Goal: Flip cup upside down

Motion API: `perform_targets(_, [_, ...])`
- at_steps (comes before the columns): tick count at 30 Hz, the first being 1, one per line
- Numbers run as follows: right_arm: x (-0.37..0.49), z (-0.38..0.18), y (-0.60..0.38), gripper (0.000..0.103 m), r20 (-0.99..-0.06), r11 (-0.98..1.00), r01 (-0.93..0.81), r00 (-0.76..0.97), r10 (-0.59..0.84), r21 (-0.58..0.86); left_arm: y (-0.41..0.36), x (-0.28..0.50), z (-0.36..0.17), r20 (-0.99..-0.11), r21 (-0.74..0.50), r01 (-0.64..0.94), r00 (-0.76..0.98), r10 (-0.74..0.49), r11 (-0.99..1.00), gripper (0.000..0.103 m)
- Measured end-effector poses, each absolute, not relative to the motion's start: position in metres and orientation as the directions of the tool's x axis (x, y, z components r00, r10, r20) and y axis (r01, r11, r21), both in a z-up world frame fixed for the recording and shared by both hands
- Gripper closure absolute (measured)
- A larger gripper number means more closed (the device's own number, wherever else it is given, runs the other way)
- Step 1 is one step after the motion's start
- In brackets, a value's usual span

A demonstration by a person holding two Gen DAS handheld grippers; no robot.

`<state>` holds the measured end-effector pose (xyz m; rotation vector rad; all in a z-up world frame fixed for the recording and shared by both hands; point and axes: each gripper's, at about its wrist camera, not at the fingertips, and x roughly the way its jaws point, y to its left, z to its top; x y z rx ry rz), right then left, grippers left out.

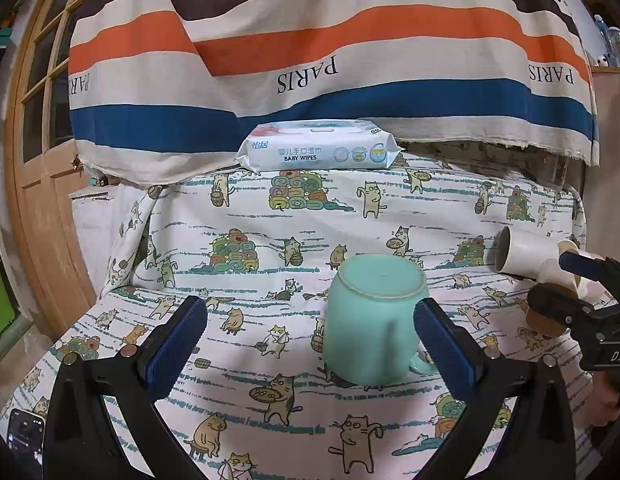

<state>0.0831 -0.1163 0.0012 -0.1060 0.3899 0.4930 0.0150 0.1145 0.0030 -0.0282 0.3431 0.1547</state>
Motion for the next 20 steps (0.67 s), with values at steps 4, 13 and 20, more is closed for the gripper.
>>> perform_targets(4, [0.0863, -0.0016, -0.1187, 0.000, -0.401, 0.880, -0.475, 0.806, 0.436, 0.002, 0.1146, 0.0163, 0.0024, -0.345, 0.000, -0.154, 0.927, 0.144, 0.988, 0.000])
perform_targets(13, [0.0863, -0.0011, -0.1172, 0.000, -0.408, 0.880, -0.474, 0.804, 0.433, -0.001, 0.1118, 0.0174, 0.0016, -0.348, 0.005, -0.149, 0.927, 0.141, 0.989, 0.000])
perform_targets(20, [0.0864, -0.0011, -0.1173, 0.000, -0.408, 0.880, -0.476, 0.803, 0.434, -0.001, 0.1117, 0.0164, 0.0015, -0.348, 0.007, -0.163, 0.925, 0.155, 0.987, 0.000])
